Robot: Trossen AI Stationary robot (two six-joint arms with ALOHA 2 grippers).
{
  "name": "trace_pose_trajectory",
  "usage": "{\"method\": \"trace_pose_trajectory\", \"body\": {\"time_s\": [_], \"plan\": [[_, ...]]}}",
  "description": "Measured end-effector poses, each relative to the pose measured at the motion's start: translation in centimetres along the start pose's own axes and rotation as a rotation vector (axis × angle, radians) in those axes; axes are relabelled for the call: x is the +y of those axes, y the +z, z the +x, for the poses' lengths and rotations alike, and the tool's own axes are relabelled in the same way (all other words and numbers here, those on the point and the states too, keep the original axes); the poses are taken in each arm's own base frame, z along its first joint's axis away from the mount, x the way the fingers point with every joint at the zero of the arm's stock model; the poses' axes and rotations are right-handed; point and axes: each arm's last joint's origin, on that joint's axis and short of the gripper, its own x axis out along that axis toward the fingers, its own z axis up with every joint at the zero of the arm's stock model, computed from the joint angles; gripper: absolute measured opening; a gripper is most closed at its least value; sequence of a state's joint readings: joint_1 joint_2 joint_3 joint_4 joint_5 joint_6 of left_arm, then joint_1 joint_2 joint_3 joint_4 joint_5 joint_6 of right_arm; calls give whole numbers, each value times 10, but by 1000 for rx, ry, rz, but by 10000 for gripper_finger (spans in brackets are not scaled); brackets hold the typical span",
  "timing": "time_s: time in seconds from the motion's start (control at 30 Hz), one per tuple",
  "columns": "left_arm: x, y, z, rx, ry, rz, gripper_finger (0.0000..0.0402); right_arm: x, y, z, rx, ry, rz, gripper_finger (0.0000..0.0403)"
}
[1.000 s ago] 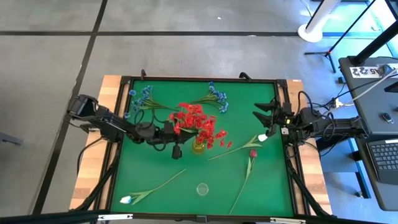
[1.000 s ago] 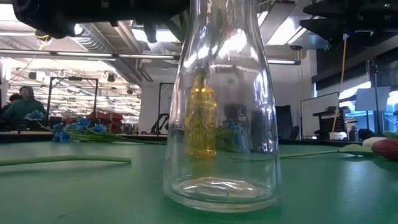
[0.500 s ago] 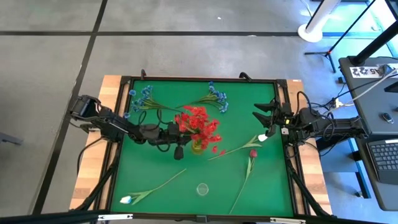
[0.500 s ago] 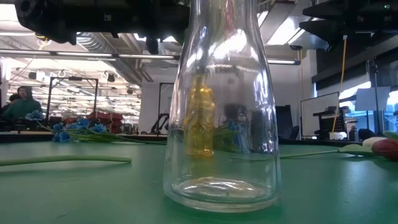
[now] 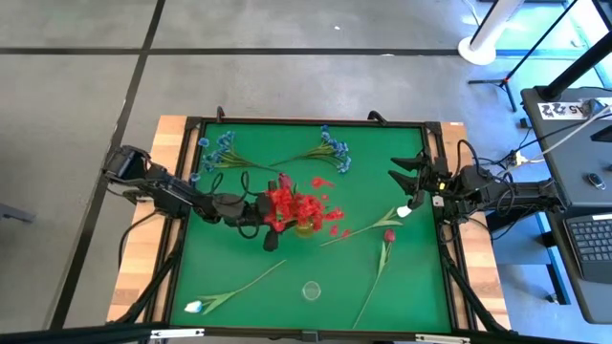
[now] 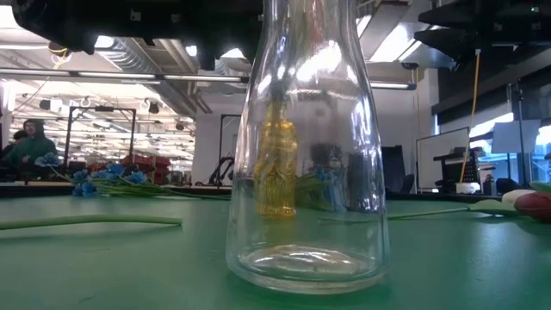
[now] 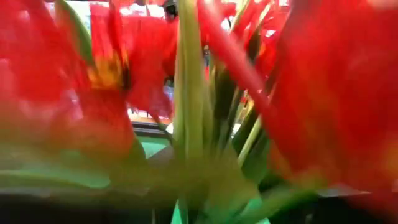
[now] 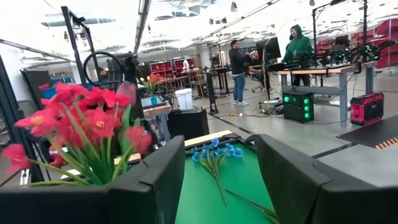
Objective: Sort flowers into vase by color
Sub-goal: Put the red flowers into the yellow vase
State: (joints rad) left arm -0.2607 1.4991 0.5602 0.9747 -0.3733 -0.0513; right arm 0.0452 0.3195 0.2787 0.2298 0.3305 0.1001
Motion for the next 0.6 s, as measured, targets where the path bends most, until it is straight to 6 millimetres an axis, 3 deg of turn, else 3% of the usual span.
{"method": "trace_pose_trajectory", "body": {"time_s": [0.23,0.6], "plan": [[-1,18,-17,57,24,-15,222,0,0,0,-2,0,0,198],[2,32,-53,253,35,-75,226,0,0,0,0,0,-1,198]]}}
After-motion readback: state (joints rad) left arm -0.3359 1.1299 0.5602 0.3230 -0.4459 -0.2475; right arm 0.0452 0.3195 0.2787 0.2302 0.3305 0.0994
